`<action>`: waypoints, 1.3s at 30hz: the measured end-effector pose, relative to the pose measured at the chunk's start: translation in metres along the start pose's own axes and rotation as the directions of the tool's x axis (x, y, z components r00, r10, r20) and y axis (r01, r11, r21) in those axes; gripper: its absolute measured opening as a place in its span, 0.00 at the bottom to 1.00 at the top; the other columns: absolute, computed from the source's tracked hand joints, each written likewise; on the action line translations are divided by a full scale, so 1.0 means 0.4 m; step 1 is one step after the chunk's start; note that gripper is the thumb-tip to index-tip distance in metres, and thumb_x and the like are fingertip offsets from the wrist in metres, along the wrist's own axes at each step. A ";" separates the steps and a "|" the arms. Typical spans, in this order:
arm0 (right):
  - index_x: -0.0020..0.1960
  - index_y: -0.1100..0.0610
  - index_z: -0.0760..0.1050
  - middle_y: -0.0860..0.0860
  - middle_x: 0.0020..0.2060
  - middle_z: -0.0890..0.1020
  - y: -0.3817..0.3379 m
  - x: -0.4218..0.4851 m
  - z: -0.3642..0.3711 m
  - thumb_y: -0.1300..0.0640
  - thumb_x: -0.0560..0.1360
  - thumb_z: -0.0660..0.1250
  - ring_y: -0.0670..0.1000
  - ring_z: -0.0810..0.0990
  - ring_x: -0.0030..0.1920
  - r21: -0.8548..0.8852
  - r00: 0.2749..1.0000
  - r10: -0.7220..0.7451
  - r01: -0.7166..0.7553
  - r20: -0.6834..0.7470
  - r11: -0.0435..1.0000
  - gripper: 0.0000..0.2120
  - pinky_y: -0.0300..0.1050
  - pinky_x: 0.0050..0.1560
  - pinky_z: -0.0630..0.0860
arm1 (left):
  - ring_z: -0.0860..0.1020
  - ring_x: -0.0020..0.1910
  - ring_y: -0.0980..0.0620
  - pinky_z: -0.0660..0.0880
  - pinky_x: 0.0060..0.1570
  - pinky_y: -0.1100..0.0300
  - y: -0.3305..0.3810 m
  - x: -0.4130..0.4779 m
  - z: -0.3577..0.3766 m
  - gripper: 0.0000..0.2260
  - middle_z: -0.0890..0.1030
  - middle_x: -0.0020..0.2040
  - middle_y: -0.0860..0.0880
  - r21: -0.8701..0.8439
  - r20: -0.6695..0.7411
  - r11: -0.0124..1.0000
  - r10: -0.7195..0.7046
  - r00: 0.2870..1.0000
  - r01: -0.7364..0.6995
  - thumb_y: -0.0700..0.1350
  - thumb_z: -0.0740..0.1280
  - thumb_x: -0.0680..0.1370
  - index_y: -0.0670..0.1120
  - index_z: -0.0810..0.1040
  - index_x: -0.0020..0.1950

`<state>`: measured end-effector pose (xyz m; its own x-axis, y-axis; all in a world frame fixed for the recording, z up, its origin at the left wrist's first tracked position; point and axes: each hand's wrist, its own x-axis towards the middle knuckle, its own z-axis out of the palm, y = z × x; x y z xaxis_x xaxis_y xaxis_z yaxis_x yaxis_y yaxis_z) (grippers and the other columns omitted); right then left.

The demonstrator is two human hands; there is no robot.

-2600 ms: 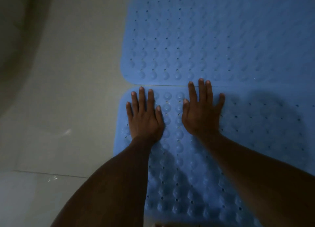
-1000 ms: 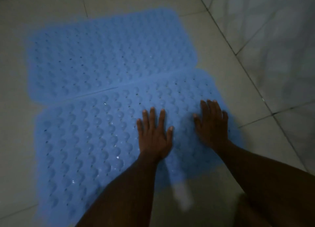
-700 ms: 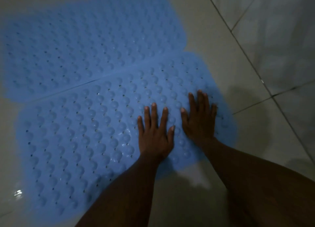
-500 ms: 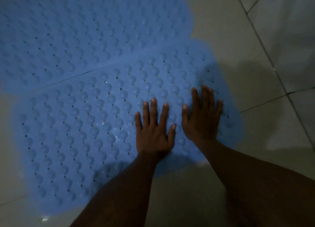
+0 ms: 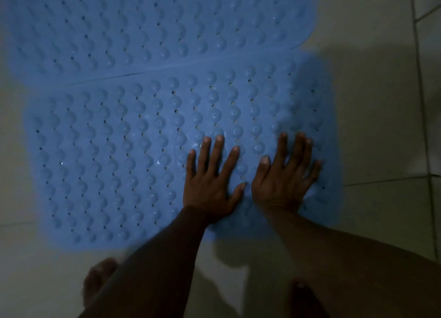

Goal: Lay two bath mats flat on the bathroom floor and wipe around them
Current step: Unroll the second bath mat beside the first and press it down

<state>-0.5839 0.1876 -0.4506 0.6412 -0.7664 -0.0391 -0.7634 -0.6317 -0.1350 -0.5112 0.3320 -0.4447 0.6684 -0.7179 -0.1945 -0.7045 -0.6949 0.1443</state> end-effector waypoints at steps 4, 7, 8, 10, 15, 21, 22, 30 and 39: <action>0.80 0.52 0.59 0.56 0.80 0.58 0.002 -0.001 0.001 0.46 0.82 0.54 0.58 0.54 0.81 0.007 1.000 0.002 -0.002 -0.018 1.000 0.29 0.67 0.76 0.52 | 0.46 0.82 0.37 0.51 0.76 0.34 0.001 0.001 -0.006 0.35 0.50 0.83 0.40 0.024 0.051 1.000 -0.015 0.999 0.014 0.66 0.54 0.81 0.51 0.54 0.83; 0.80 0.52 0.59 0.56 0.80 0.58 0.001 0.000 0.006 0.45 0.81 0.54 0.58 0.54 0.81 0.010 1.000 0.015 -0.015 0.003 1.000 0.29 0.66 0.77 0.51 | 0.46 0.82 0.37 0.51 0.76 0.34 0.004 0.001 -0.003 0.35 0.49 0.83 0.40 0.034 0.069 0.999 -0.015 0.998 0.012 0.67 0.51 0.81 0.51 0.54 0.83; 0.80 0.52 0.59 0.56 0.80 0.58 0.002 -0.001 0.005 0.45 0.81 0.54 0.58 0.54 0.81 0.021 1.000 0.017 -0.017 0.007 1.000 0.29 0.66 0.77 0.51 | 0.46 0.82 0.38 0.50 0.76 0.34 0.004 -0.001 -0.003 0.35 0.49 0.83 0.41 0.039 0.065 0.999 -0.016 0.998 0.014 0.67 0.50 0.81 0.51 0.54 0.83; 0.80 0.51 0.60 0.56 0.80 0.58 -0.001 0.007 0.003 0.45 0.81 0.55 0.58 0.54 0.80 0.034 1.000 0.011 -0.012 0.019 0.999 0.29 0.66 0.77 0.50 | 0.45 0.82 0.38 0.49 0.77 0.35 0.002 0.004 -0.004 0.35 0.48 0.84 0.41 0.034 0.069 0.999 -0.024 0.997 0.021 0.67 0.51 0.80 0.51 0.53 0.83; 0.78 0.51 0.63 0.56 0.79 0.61 0.006 0.004 0.002 0.44 0.80 0.55 0.57 0.56 0.80 0.073 1.000 0.012 -0.010 -0.029 0.997 0.28 0.64 0.77 0.50 | 0.42 0.82 0.41 0.45 0.78 0.38 0.007 -0.002 -0.002 0.35 0.45 0.84 0.44 -0.021 0.047 1.000 -0.019 0.999 0.020 0.68 0.51 0.80 0.53 0.51 0.84; 0.77 0.54 0.64 0.58 0.77 0.64 -0.054 0.025 -0.065 0.42 0.79 0.56 0.59 0.57 0.79 0.121 0.996 0.081 -0.086 0.043 0.989 0.29 0.70 0.74 0.51 | 0.41 0.82 0.44 0.43 0.79 0.40 -0.036 -0.050 -0.046 0.32 0.45 0.84 0.47 -0.079 0.095 0.997 0.022 0.995 -0.015 0.66 0.47 0.82 0.56 0.45 0.83; 0.77 0.54 0.63 0.58 0.77 0.64 -0.070 0.026 -0.086 0.42 0.79 0.57 0.59 0.56 0.80 0.120 0.997 0.055 -0.062 0.057 0.991 0.29 0.69 0.75 0.50 | 0.44 0.83 0.43 0.45 0.79 0.40 -0.059 -0.074 -0.062 0.32 0.47 0.84 0.47 -0.083 0.072 0.997 0.006 0.997 0.000 0.65 0.46 0.81 0.56 0.46 0.83; 0.75 0.56 0.67 0.58 0.75 0.69 -0.348 -0.117 -0.089 0.42 0.78 0.53 0.59 0.62 0.77 0.120 0.956 -0.291 0.285 0.029 0.951 0.30 0.65 0.73 0.59 | 0.45 0.82 0.41 0.46 0.78 0.41 -0.433 -0.297 -0.128 0.36 0.50 0.84 0.45 -0.043 -0.009 0.932 -0.361 0.933 0.360 0.66 0.38 0.77 0.54 0.49 0.83; 0.77 0.53 0.67 0.58 0.76 0.67 -0.636 -0.314 0.054 0.41 0.80 0.52 0.59 0.62 0.78 0.115 0.855 -0.516 0.508 0.049 0.854 0.29 0.65 0.73 0.61 | 0.36 0.81 0.43 0.37 0.79 0.43 -0.601 -0.351 -0.088 0.31 0.40 0.84 0.45 -0.194 0.032 0.828 -0.530 0.847 0.526 0.63 0.42 0.82 0.54 0.41 0.83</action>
<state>-0.4685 0.4473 -0.4329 0.9460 -0.3241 -0.0119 -0.3167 -0.9152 -0.2491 -0.4271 0.5982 -0.4179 0.9321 -0.2385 -0.2725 -0.1857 -0.9608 0.2059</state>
